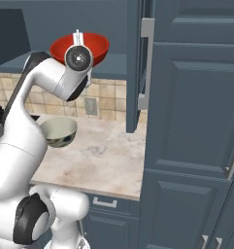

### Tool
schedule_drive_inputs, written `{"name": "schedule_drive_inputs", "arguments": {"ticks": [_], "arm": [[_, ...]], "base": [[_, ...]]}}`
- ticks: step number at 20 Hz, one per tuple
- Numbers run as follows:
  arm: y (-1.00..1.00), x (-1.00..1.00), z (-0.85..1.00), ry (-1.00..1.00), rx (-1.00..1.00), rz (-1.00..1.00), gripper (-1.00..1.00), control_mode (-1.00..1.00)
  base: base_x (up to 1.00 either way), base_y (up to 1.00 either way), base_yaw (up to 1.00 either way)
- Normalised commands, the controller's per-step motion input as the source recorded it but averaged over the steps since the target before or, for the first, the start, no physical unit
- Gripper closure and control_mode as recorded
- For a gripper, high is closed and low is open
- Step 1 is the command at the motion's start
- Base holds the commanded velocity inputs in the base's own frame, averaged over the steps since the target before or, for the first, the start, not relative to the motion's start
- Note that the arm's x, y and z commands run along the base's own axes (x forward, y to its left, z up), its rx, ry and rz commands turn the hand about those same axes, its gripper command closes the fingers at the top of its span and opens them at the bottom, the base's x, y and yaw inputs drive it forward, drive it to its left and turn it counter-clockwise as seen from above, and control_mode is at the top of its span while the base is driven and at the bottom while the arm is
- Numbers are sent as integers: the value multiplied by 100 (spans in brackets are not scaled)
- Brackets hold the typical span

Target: Open the cabinet. Pick the bowls from the counter and place them in the cabinet. Then close the cabinet.

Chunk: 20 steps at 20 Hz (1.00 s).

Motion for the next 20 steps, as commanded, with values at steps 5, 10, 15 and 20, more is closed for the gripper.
{"name": "schedule_drive_inputs", "arguments": {"ticks": [5,10,15,20], "arm": [[1,62,0,0,0,0,100,-100],[-9,19,0,1,0,0,100,-100],[-27,0,0,4,0,0,100,-100],[-26,0,-2,4,0,0,100,-100]], "base": [[0,0,0],[0,0,0],[0,0,0],[0,0,0]]}}
